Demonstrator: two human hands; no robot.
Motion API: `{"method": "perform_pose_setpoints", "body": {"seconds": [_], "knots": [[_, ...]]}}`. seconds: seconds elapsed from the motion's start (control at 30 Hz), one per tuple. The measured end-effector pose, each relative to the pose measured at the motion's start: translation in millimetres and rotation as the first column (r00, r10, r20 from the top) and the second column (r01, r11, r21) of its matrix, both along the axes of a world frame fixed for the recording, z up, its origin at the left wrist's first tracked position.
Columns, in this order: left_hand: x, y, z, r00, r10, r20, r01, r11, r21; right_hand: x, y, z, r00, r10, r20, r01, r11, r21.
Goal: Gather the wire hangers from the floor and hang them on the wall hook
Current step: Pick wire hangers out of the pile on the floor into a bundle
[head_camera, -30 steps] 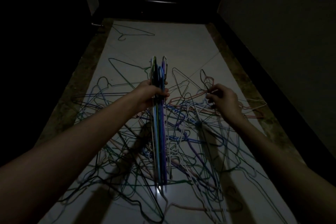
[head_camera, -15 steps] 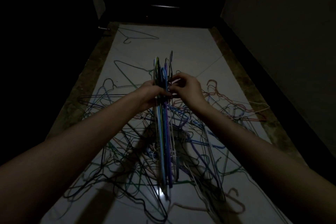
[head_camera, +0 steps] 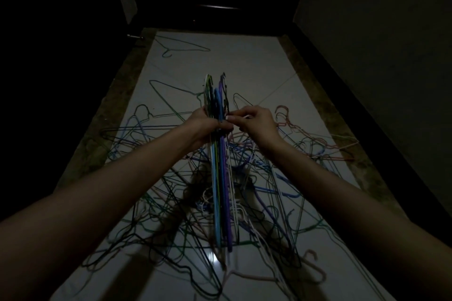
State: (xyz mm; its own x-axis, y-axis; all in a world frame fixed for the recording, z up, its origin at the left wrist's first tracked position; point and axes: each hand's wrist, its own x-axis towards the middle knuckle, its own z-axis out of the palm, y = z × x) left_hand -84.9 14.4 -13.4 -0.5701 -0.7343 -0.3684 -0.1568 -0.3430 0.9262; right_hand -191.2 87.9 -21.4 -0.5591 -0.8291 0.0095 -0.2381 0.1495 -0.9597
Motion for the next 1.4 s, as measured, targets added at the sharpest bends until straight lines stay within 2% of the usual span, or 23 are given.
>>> {"method": "perform_pose_setpoints", "body": {"seconds": [0.1, 0.23, 0.33, 0.47, 0.63, 0.8, 1.1, 1.27, 1.4], "knots": [[2, -1, -3, 1.000, 0.025, -0.016, -0.025, 1.000, -0.002, 0, 0, -2, 0.994, 0.066, 0.084, -0.070, 0.997, 0.034], [7, -7, -9, 0.998, 0.048, 0.028, -0.047, 0.998, -0.029, -6, 7, -28, 0.995, 0.088, 0.052, -0.093, 0.989, 0.116], [15, -11, -13, 0.997, 0.038, 0.074, -0.035, 0.999, -0.036, -13, 24, -65, 0.993, 0.105, 0.055, -0.116, 0.960, 0.254], [23, -14, -18, 0.997, 0.026, 0.079, -0.022, 0.999, -0.047, -20, 45, -107, 0.977, 0.207, -0.048, -0.164, 0.876, 0.454], [29, -22, -25, 0.997, 0.031, 0.067, -0.029, 0.999, -0.026, -18, 53, -132, 0.962, 0.261, -0.079, -0.185, 0.838, 0.513], [31, -24, -27, 0.996, -0.026, 0.087, 0.030, 0.999, -0.034, -9, 46, -141, 0.884, 0.434, -0.174, -0.242, 0.744, 0.623], [39, -25, -24, 0.993, 0.005, 0.120, 0.003, 0.997, -0.074, -6, 45, -147, 0.840, 0.456, -0.295, -0.177, 0.743, 0.645], [43, -29, -22, 0.994, 0.019, 0.108, -0.010, 0.997, -0.081, -16, 46, -135, 0.873, 0.311, -0.375, -0.063, 0.835, 0.546], [46, -32, -22, 0.995, 0.027, 0.094, -0.020, 0.997, -0.076, -21, 48, -133, 0.873, 0.278, -0.402, -0.008, 0.831, 0.556]]}}
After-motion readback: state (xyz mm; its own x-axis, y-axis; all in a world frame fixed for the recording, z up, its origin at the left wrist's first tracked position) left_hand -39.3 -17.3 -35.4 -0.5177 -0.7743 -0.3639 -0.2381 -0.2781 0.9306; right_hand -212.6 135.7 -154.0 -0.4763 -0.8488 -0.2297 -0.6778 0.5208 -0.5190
